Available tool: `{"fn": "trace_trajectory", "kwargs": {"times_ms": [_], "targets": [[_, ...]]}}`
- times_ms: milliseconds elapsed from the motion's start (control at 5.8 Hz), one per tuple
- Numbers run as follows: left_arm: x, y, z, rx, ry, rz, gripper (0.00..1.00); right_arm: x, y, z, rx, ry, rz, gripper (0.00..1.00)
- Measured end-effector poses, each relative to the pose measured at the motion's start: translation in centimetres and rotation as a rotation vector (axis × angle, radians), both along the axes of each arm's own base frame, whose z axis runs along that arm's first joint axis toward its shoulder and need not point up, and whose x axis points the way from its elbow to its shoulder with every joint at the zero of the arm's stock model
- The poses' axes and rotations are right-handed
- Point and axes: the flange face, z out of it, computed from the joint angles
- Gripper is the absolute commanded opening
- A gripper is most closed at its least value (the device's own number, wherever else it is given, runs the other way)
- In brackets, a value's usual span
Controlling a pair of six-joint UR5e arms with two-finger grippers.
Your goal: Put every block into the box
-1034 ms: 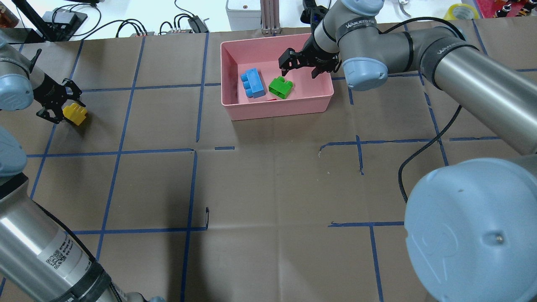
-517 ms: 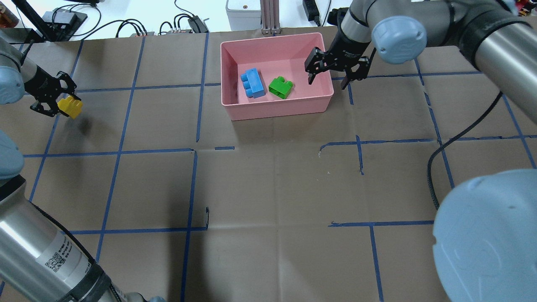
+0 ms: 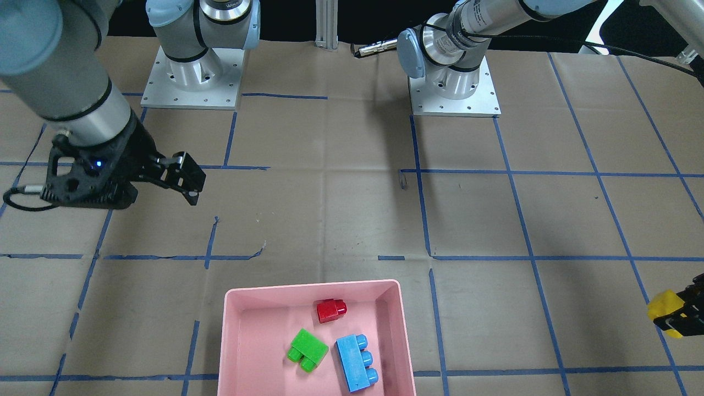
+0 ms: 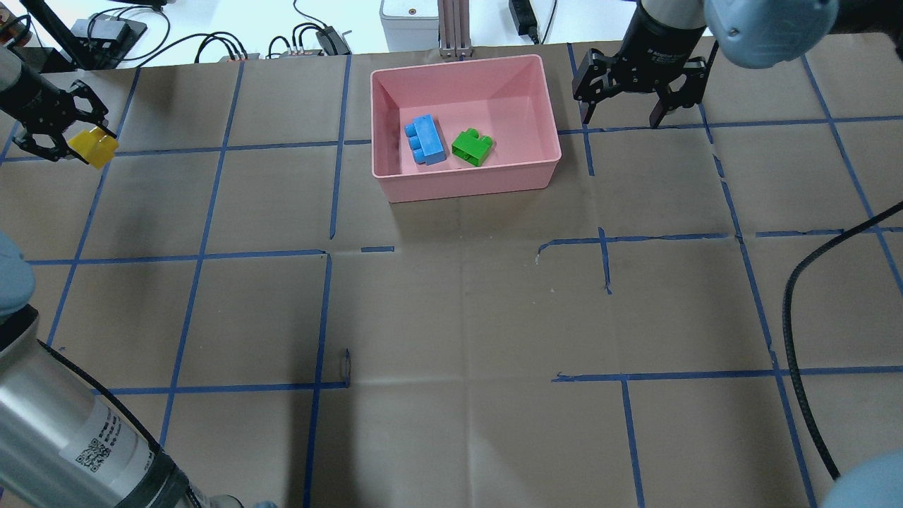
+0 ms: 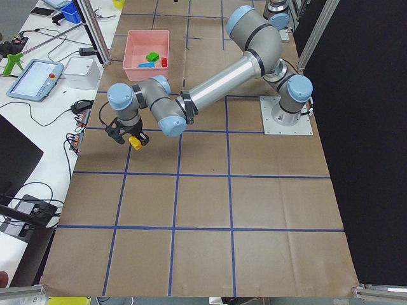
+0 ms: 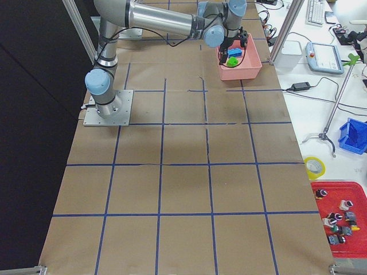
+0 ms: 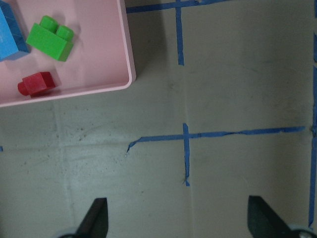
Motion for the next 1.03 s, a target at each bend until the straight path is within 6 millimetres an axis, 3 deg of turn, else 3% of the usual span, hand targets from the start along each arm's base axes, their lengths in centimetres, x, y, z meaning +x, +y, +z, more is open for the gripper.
{"fn": "trace_trajectory", "kwargs": {"times_ms": [172, 345, 517, 862, 1034], "targets": [[-5.5, -0.4, 2.9, 0.017, -0.011, -0.136, 0.0, 2.2, 2.4, 2.1, -0.014, 0.025, 0.033, 1.0], [-12.8, -0.9, 4.7, 0.023, -0.018, -0.253, 0.0, 5.3, 4.5, 3.0, -0.027, 0.072, 0.067, 1.0], [-20.9, -1.2, 5.1, 0.024, -0.024, -0.365, 0.0, 7.3, 5.8, 3.4, -0.038, 0.108, 0.082, 1.0], [-35.6, -0.8, 3.6, 0.015, -0.041, -0.558, 0.0, 7.5, 6.1, 3.6, -0.044, 0.119, 0.081, 1.0], [-41.1, -1.0, 1.2, -0.008, -0.045, -0.611, 0.0, 7.4, 6.1, 3.5, -0.041, 0.121, 0.078, 1.0]]}}
